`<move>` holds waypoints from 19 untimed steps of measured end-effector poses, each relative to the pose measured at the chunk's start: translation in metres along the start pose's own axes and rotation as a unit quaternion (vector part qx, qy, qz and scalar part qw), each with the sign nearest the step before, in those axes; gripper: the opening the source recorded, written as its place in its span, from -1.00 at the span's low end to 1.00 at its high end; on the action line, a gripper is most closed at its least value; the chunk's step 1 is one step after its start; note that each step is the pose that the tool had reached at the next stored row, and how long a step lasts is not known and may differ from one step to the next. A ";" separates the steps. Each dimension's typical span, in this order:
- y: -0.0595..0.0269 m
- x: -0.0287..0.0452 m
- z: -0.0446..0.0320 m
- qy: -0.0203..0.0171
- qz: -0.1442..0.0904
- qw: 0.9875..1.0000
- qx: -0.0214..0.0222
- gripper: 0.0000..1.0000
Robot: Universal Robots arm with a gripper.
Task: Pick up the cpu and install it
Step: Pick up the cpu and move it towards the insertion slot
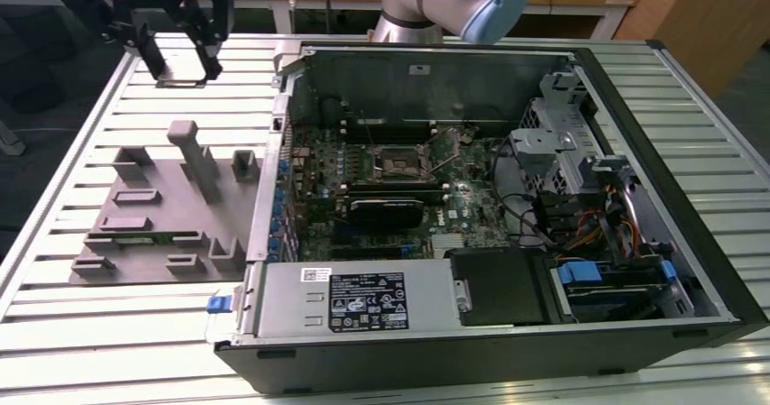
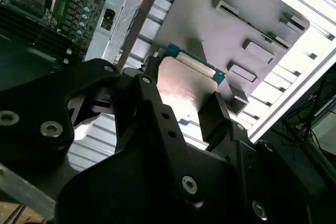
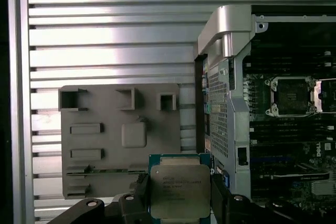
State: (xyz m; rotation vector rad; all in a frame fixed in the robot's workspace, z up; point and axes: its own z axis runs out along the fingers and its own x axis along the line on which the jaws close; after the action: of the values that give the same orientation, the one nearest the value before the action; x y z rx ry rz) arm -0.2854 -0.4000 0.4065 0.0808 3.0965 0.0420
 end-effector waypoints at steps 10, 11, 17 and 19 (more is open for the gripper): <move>0.0014 -0.0267 0.0012 0.000 0.000 1.000 0.000 0.09; 0.0015 -0.0300 0.0013 0.000 0.000 1.000 0.000 0.09; 0.0024 -0.0464 0.0020 0.001 0.000 1.000 0.000 0.09; 0.0027 -0.0520 0.0022 0.001 0.000 1.000 0.000 0.09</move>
State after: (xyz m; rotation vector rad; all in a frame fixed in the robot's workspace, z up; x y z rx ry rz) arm -0.2333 -0.4000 0.4066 0.0809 3.0992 0.0417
